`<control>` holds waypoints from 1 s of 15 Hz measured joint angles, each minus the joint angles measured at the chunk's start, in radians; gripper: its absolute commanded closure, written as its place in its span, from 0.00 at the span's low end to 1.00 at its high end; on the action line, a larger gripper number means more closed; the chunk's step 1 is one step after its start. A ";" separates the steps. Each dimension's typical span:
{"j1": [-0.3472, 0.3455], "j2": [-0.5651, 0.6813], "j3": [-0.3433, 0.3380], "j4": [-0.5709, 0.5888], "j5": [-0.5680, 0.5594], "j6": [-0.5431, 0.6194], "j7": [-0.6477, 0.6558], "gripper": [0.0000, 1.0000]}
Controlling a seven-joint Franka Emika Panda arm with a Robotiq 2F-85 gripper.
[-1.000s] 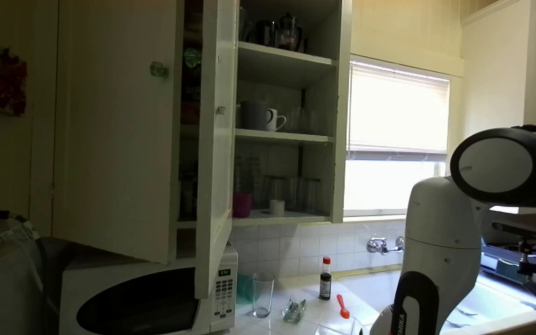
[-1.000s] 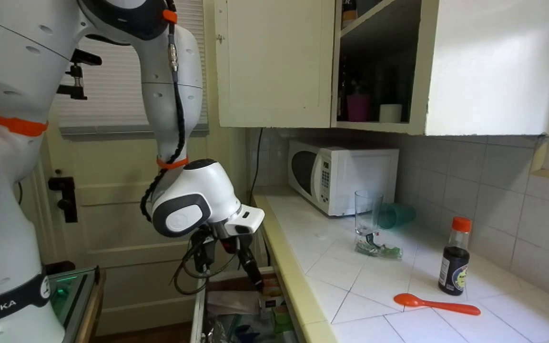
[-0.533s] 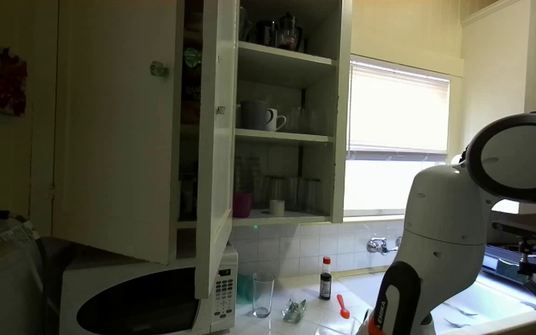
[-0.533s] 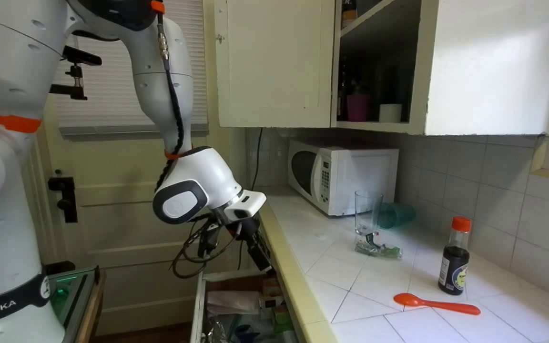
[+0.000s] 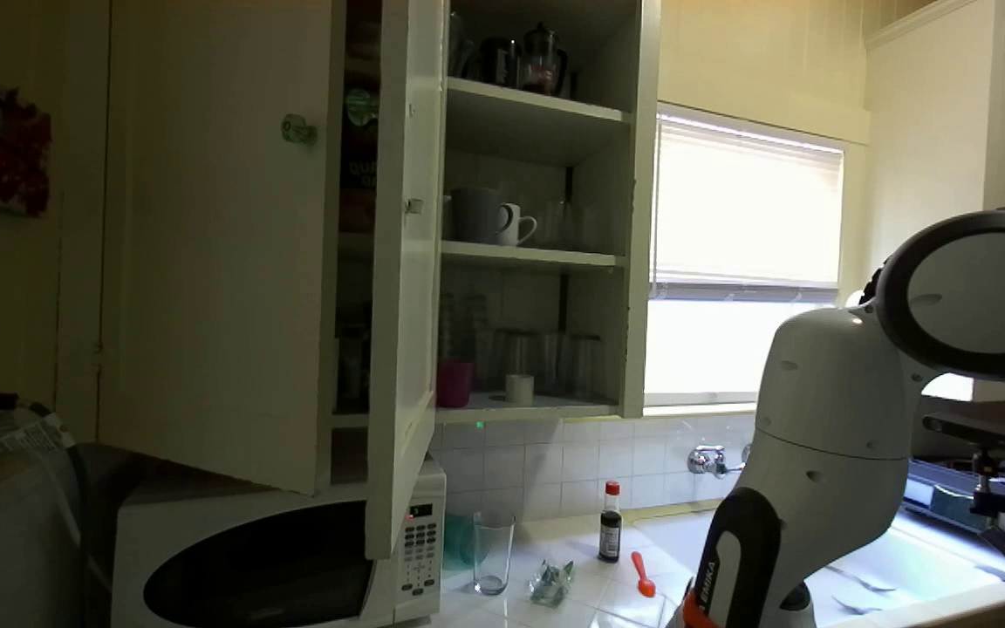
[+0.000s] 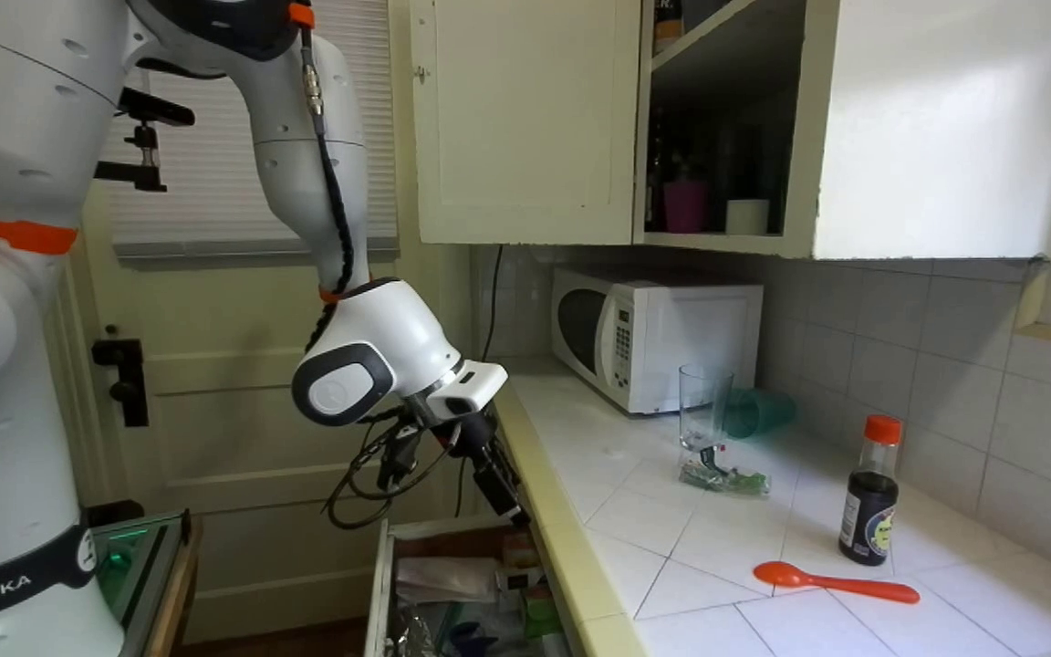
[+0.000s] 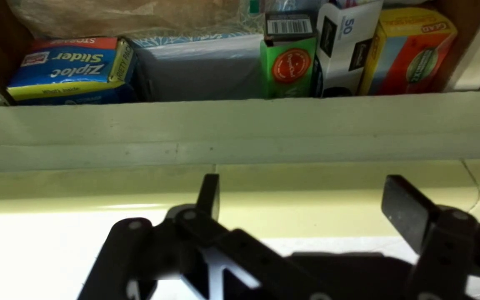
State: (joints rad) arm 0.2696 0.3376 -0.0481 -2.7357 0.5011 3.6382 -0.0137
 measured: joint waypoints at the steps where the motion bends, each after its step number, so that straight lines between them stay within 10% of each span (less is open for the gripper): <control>1: 0.000 0.000 0.000 0.000 0.000 0.000 0.000 0.00; 15: 0.005 0.000 -0.025 0.000 0.051 0.074 0.006 0.00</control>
State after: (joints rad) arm 0.2741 0.3377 -0.0728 -2.7357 0.5517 3.7126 -0.0078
